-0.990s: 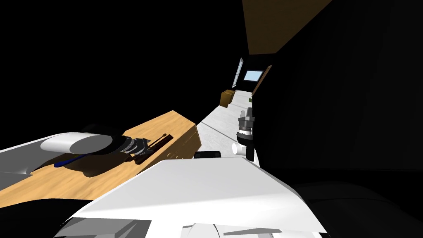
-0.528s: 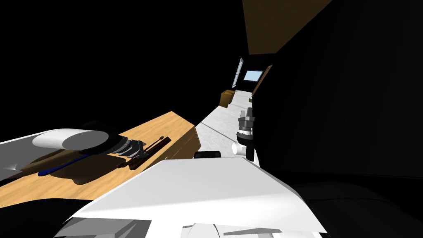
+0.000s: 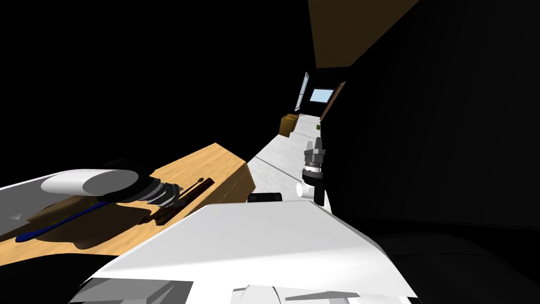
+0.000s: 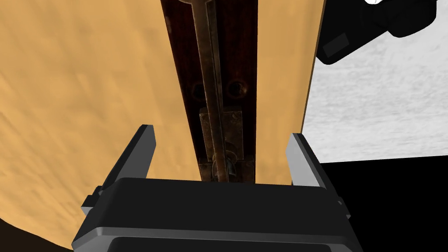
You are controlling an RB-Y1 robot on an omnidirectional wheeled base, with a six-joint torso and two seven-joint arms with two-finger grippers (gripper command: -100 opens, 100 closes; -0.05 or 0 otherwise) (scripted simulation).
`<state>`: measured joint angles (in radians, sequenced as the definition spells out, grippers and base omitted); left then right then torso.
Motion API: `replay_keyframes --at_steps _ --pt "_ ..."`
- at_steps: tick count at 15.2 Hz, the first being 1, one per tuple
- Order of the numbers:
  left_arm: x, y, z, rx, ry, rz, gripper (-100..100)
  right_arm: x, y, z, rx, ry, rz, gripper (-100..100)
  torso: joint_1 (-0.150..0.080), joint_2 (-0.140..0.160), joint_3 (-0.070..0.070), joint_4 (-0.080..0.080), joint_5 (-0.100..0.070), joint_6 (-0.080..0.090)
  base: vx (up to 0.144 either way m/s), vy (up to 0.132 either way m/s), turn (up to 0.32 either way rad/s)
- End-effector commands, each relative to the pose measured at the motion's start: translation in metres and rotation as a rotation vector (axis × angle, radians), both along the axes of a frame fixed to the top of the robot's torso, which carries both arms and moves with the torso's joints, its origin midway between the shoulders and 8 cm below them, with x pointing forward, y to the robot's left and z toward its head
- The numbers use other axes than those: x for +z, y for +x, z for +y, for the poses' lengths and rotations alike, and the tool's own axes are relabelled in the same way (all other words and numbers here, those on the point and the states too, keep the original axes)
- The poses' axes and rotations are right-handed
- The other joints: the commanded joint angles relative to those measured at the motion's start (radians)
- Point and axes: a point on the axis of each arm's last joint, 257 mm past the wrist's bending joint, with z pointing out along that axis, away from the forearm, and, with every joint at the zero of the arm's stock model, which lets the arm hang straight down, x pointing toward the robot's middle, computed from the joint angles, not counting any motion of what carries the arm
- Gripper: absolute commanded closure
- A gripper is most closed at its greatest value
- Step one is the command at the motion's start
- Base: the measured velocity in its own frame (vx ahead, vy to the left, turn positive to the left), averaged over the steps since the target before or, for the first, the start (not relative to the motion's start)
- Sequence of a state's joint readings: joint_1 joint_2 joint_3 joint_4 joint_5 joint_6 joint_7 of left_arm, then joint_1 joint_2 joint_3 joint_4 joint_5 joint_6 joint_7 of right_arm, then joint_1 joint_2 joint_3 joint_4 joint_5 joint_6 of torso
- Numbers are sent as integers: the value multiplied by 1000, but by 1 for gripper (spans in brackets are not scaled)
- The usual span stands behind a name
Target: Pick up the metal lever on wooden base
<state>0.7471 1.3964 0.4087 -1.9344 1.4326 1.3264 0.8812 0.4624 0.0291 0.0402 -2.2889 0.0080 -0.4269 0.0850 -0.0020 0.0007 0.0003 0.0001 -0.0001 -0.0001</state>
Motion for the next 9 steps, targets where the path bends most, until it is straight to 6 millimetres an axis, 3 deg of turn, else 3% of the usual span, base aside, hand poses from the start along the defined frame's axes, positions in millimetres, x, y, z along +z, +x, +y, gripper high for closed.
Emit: replay_keyframes --at_steps 1,2,6,8,9 --pt "0 0 0 0 0 0 -100 0 0 0 0 0 0 0 0 0 0 0 0 0 -8 -17 -17" --pt "-1 0 1 -1 0 -1 100 0 0 0 0 0 0 0 0 0 0 0 0 0 -2 -6 1" --pt "-1 0 1 0 0 -3 100 0 0 0 0 0 0 0 2 0 0 0 0 0 0 0 0" --pt "16 8 -10 -14 1 3 100 0 0 0 0 0 0 0 2 0 0 0 -1 0 5 26 109" --pt "9 5 -6 -11 0 -1 100 0 0 0 0 0 0 0 2 0 0 0 -1 0 9 23 37"
